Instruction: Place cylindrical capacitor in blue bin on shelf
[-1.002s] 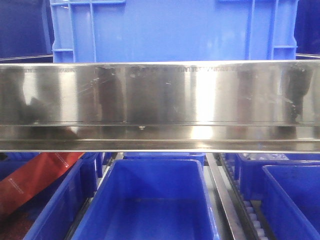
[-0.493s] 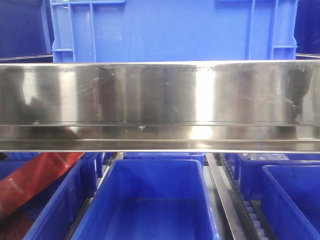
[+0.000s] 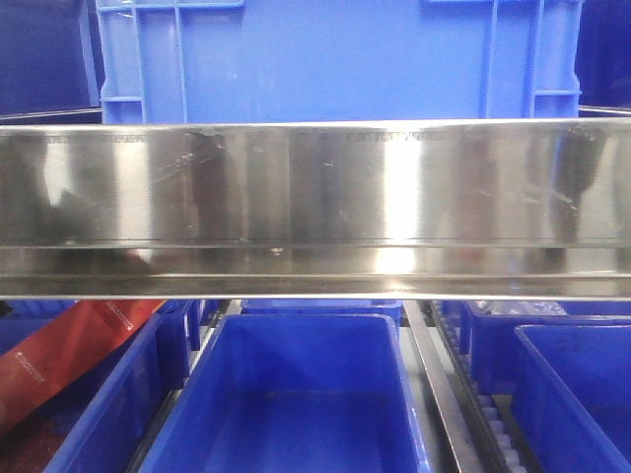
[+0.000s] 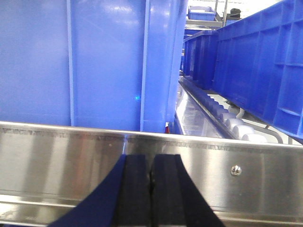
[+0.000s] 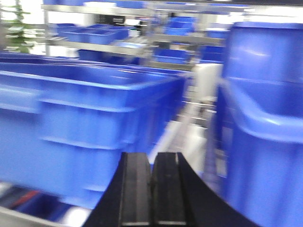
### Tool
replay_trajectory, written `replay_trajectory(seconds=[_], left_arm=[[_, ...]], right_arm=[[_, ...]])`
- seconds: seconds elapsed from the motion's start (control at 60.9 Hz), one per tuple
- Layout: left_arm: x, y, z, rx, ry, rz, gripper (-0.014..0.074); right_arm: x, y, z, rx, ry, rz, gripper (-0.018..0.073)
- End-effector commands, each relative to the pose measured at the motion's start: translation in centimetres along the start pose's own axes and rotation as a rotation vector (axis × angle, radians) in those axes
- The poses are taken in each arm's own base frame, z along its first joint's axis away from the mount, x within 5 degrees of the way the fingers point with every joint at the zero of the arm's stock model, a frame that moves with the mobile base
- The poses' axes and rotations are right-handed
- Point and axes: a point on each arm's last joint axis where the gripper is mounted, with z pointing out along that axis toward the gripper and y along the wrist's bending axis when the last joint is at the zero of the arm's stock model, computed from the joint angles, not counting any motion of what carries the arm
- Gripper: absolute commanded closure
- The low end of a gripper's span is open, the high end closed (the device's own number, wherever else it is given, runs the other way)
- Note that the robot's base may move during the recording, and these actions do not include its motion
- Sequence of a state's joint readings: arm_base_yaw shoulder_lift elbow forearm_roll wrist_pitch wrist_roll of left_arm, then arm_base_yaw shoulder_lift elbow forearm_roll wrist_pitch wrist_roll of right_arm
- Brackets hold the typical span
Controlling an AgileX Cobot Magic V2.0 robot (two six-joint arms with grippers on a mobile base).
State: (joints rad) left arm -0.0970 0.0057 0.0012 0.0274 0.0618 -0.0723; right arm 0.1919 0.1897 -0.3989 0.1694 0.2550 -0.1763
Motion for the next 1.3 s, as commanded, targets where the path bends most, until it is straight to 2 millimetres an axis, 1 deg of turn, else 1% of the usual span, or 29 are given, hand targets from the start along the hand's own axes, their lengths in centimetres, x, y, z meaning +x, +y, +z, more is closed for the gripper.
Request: replay_trajectory(seconds=[0.0, 0.197, 0.378, 0.476, 0.526, 0.591, 0.64, 1.281], left_arm=[[-0.3, 0.0, -0.1, 0.0, -0.033, -0.003, 0.0707], [-0.3, 0.0, -0.1, 0.0, -0.033, -0.003, 0.0707], [-0.3, 0.0, -0.1, 0.0, -0.033, -0.003, 0.0707], [-0.3, 0.0, -0.1, 0.0, -0.033, -0.003, 0.0707], [-0.3, 0.0, -0.1, 0.0, -0.033, -0.003, 0.0707], [-0.3, 0.0, -0.1, 0.0, -0.033, -0.003, 0.0707], [-0.3, 0.0, -0.1, 0.0, -0.033, -0.003, 0.0707], [-0.3, 0.0, -0.1, 0.0, -0.033, -0.003, 0.0707]], right_arm=[[0.6, -0.5, 0.0, 0.081, -0.015, 0.003, 0.0721], [4.0, -1.1, -0.7, 0.216, -0.018, 0.083, 0.0721], [7.6, -1.1, -0.9, 0.234, -0.012, 0.084, 0.0721], [9.9, -1.3, -0.5, 0.241, 0.036, 0.08, 0.0721], [10.7, -1.3, -0.4, 0.246, 0.046, 0.065, 0.0721], [10.6, -1.4, -0.4, 0.249, 0.033, 0.044, 0.0721], [10.9, -1.3, -0.4, 0.247, 0.059, 0.047, 0.0721], [10.8, -1.3, -0.4, 0.247, 0.05, 0.048, 0.0721]])
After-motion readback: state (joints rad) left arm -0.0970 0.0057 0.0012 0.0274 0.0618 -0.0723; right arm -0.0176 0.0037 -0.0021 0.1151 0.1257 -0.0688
